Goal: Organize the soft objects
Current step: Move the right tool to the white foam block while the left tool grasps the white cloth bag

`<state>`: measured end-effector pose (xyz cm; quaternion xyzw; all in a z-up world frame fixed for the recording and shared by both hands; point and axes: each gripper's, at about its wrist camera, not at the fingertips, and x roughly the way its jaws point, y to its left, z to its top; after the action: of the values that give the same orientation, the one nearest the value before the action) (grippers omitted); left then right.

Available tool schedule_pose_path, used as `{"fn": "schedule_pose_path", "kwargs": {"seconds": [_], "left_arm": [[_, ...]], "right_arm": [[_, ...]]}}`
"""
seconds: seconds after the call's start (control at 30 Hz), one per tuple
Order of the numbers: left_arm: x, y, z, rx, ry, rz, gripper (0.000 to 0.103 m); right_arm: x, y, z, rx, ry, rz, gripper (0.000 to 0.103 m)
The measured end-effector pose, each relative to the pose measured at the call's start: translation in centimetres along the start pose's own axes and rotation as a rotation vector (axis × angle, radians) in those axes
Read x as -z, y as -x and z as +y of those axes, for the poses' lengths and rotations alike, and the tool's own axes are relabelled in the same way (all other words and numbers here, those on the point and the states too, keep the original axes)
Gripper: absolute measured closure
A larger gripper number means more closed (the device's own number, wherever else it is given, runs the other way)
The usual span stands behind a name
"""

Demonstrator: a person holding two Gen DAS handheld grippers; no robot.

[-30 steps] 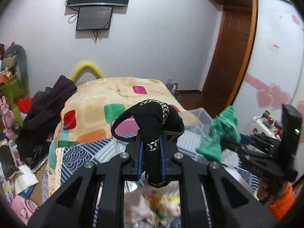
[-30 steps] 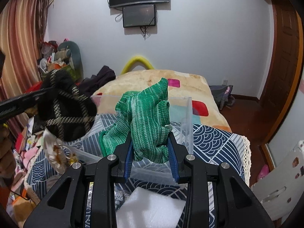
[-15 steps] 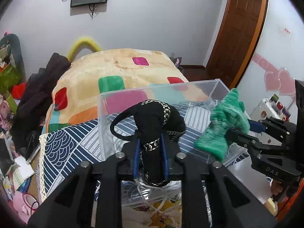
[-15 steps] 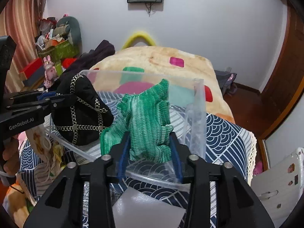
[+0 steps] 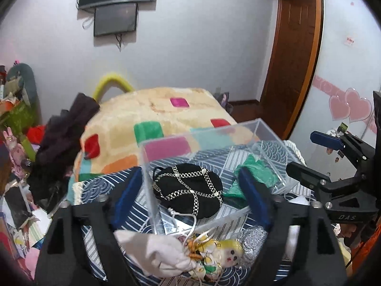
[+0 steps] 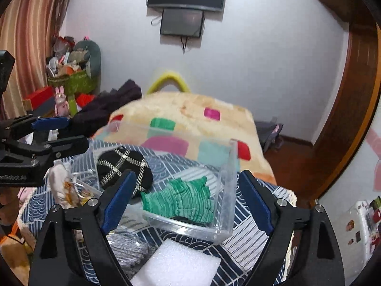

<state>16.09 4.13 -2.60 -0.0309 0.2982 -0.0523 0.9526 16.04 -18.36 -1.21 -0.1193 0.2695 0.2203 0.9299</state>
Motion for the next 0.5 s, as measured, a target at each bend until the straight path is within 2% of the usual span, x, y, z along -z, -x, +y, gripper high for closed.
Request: {"fn": "schedule_pose_path", "kwargs": {"seconds": [0.13,0.27,0.5], "left_arm": [[0.5,2.6,0.2,-0.026,-0.002,-0.055,0.006],[1.7,4.4,0.4,-0.046,-0.014,-0.073,0.002],[4.9,4.8,2.2,-0.051,0.017,-0.01,0.001]], "right_arm": [[0.1,1.7,0.4,0.01,-0.014,-0.059,0.006],[1.0,3.0,0.6,0.032,-0.029,-0.09,0.0],[3.7,3.3,0.9,0.043,-0.076,-0.063,0.0]]}}
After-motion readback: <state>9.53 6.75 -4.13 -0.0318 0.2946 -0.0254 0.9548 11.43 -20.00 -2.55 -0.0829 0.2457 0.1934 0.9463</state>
